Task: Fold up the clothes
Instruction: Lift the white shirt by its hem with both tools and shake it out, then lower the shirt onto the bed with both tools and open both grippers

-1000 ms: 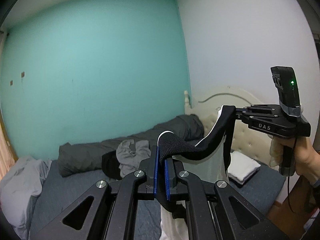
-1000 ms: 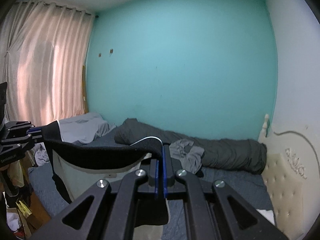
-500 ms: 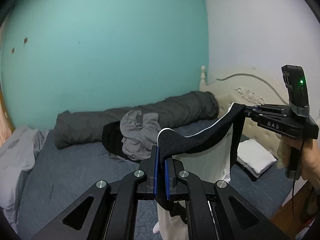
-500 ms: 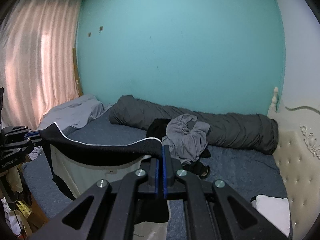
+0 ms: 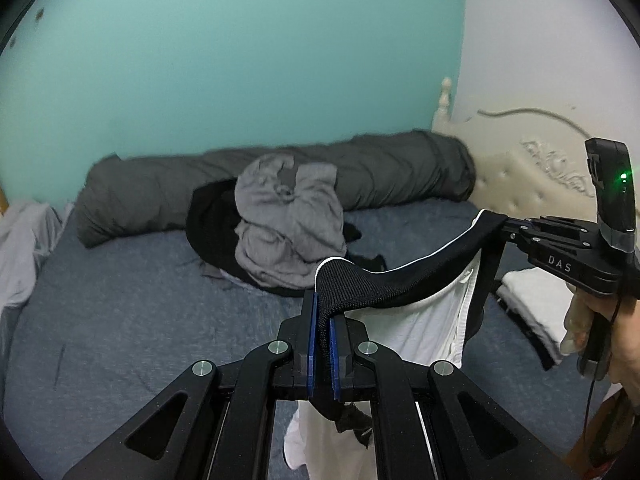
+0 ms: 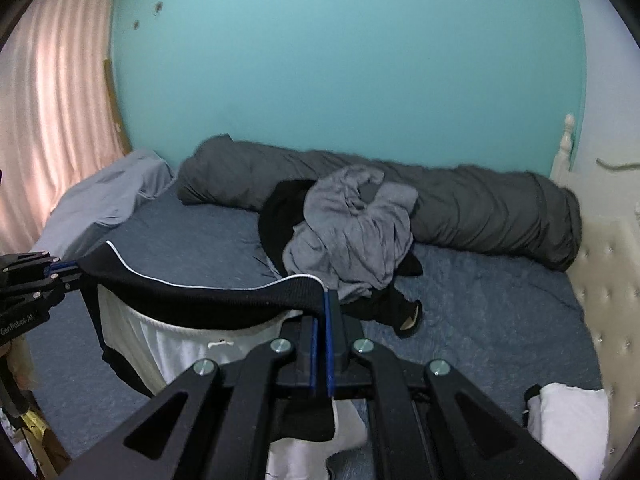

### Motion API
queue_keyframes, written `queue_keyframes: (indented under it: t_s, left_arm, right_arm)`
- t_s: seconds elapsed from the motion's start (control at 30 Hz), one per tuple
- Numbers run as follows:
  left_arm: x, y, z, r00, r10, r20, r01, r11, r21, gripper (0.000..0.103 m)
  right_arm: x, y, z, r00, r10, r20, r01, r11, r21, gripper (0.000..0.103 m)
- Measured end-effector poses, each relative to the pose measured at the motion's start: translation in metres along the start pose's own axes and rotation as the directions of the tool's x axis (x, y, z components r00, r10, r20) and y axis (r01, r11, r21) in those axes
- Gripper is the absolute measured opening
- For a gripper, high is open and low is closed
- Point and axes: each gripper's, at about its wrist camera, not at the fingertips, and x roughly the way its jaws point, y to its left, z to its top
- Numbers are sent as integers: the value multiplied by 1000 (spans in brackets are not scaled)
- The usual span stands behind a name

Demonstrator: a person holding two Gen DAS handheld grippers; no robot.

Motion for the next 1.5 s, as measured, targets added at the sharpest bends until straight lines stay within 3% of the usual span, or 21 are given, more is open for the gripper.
queue_keyframes:
  t_s: [0.47,0.83,1.2,1.4,1.47,1.5]
  left_arm:
    - [194,53,12,992,27,-121,-33,998,-49,5]
    - [325,92,-35,963,26,-268,-54,993,-101,5]
    - [417,103,-98,921,44,-386,-90,991,-102,6]
    - [434,108,-114,916,35,-400,-94,987,-128,7]
    - [434,108,-116,917,31,-398,-91,987,-131,15]
    - [433,109,-117,917,32,-397,-92,987,-133,37]
  right_arm:
    - [194,-58,1,993,-54,-108,53,999,-9,3]
    - [324,-72,-43,973,-70,-220,66,997,-26,3]
    - [421,-77,-104,930,-73,-360,69,997,-22,3]
    - [445,-79,-116,903,-19,-429,27,1000,14,3]
    - [443,-81,-117,903,-23,-428,33,999,16,13]
    - [441,-82,-117,903,-25,-428,36,999,17,34]
